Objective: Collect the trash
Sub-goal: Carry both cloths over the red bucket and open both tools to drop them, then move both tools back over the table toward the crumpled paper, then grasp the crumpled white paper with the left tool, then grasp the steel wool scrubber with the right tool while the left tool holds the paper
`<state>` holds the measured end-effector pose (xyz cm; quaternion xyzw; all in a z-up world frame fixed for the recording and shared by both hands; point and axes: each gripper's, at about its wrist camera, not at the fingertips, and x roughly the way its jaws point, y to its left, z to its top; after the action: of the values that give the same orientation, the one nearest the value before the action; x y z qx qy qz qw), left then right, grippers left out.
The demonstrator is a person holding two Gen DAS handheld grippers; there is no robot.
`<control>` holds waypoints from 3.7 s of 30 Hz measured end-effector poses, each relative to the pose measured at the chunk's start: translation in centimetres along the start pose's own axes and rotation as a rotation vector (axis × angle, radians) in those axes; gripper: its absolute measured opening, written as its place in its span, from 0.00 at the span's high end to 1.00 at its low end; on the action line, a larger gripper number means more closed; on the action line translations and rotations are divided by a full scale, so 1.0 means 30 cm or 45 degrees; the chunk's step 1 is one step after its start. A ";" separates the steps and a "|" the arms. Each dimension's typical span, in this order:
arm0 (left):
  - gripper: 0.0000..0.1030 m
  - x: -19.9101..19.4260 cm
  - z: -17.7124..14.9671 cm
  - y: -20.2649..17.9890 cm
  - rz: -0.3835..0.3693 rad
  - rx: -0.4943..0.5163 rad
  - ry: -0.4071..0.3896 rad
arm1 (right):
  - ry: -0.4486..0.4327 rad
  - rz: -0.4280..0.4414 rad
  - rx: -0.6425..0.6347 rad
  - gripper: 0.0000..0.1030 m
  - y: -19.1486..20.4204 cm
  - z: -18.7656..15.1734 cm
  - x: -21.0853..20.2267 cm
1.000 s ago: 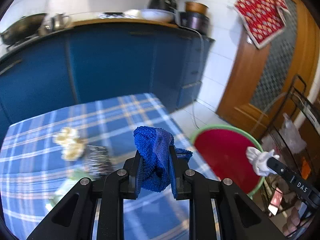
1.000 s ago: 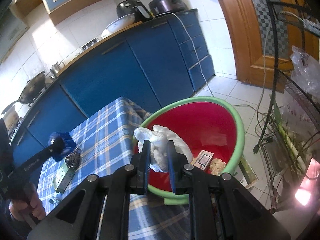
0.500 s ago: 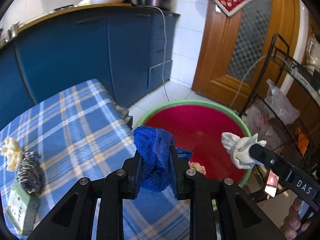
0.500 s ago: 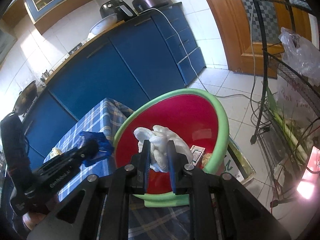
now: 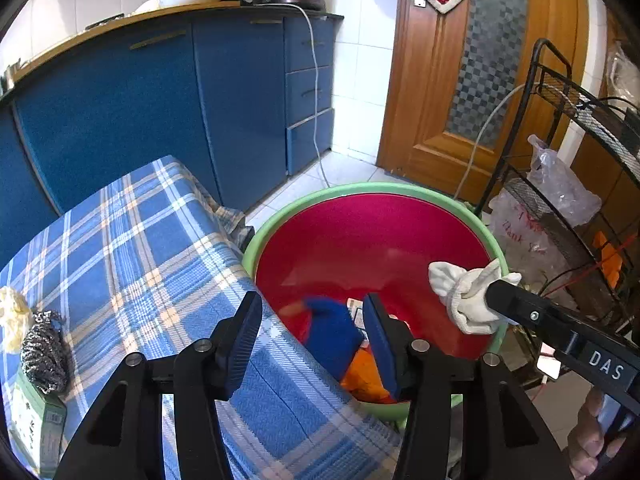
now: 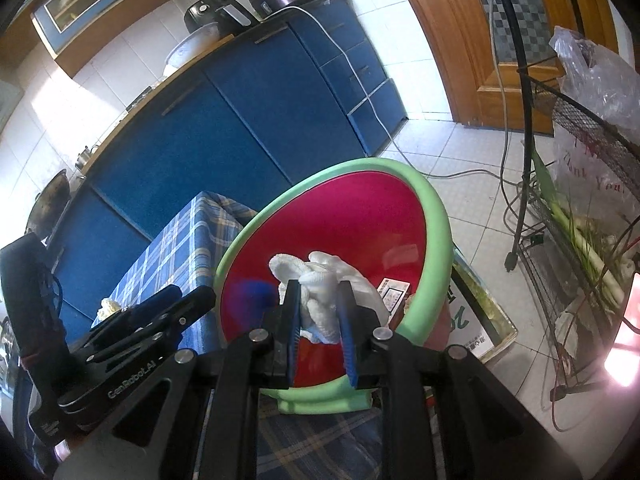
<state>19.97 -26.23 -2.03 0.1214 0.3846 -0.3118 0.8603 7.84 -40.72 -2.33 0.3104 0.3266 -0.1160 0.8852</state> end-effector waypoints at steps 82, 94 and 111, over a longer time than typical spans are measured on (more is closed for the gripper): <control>0.72 -0.289 -0.159 0.879 0.412 -0.731 -0.091 | 0.052 -0.022 -0.224 0.47 0.327 -0.056 0.027; 0.72 -0.391 -0.296 0.883 0.520 -0.753 -0.179 | 0.090 0.076 -0.412 0.47 0.590 -0.112 0.081; 0.72 -0.403 -0.367 0.964 0.525 -0.863 -0.211 | 0.197 0.185 -0.584 0.46 0.930 -0.234 0.289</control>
<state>25.57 6.50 -1.45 -0.1200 0.3626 0.0032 0.9242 22.26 -14.59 1.08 0.1320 0.3878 0.0493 0.9109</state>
